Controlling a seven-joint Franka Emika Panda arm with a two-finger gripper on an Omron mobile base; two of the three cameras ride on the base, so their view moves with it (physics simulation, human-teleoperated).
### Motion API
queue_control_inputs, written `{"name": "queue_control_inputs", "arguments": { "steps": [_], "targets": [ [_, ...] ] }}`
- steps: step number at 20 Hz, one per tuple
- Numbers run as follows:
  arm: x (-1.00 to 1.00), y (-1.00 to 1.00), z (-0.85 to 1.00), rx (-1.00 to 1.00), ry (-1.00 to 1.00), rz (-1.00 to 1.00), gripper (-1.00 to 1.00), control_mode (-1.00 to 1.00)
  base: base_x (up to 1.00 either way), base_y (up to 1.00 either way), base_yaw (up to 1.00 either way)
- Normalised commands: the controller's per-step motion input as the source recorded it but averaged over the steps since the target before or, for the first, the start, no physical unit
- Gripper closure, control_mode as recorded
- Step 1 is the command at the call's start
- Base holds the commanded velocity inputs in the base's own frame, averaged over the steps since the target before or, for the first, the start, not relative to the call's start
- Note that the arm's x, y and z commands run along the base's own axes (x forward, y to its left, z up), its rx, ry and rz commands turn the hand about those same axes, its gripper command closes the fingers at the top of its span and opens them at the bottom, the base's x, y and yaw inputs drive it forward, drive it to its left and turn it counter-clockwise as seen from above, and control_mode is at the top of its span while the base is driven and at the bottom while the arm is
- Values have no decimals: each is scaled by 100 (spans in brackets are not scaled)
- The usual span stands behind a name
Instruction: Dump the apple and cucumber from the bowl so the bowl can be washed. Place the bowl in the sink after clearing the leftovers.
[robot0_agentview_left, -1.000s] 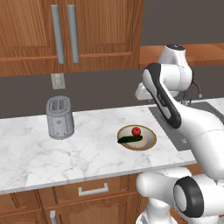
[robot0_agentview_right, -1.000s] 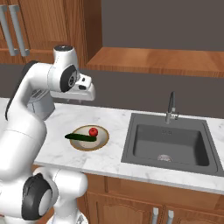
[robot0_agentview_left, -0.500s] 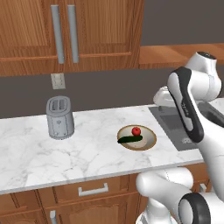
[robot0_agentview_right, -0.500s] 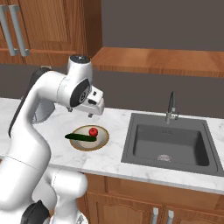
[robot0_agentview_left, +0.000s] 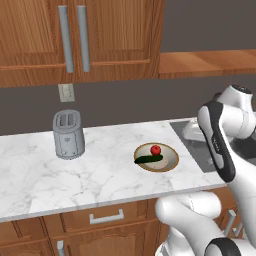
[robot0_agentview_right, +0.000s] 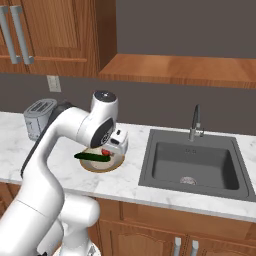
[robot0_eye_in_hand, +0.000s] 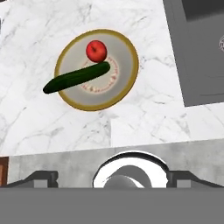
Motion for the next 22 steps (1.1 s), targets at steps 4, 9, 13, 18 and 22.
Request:
{"name": "queue_control_inputs", "arguments": {
  "steps": [4, 9, 13, 18, 22],
  "targets": [
    [38, -2, -62, 2, 6, -4, -100, -100, 0, 0, 0],
    [68, 0, -49, 0, 7, -2, -100, -100, 0, 0, 0],
    [59, -3, -38, 5, 15, -3, -100, -100, 0, 0, 0],
    [35, -5, -52, 8, 13, -2, -100, -100, 0, 0, 0],
    [18, 0, -45, 5, 4, -1, -100, -100, 0, 0, 0]
  ]
}}
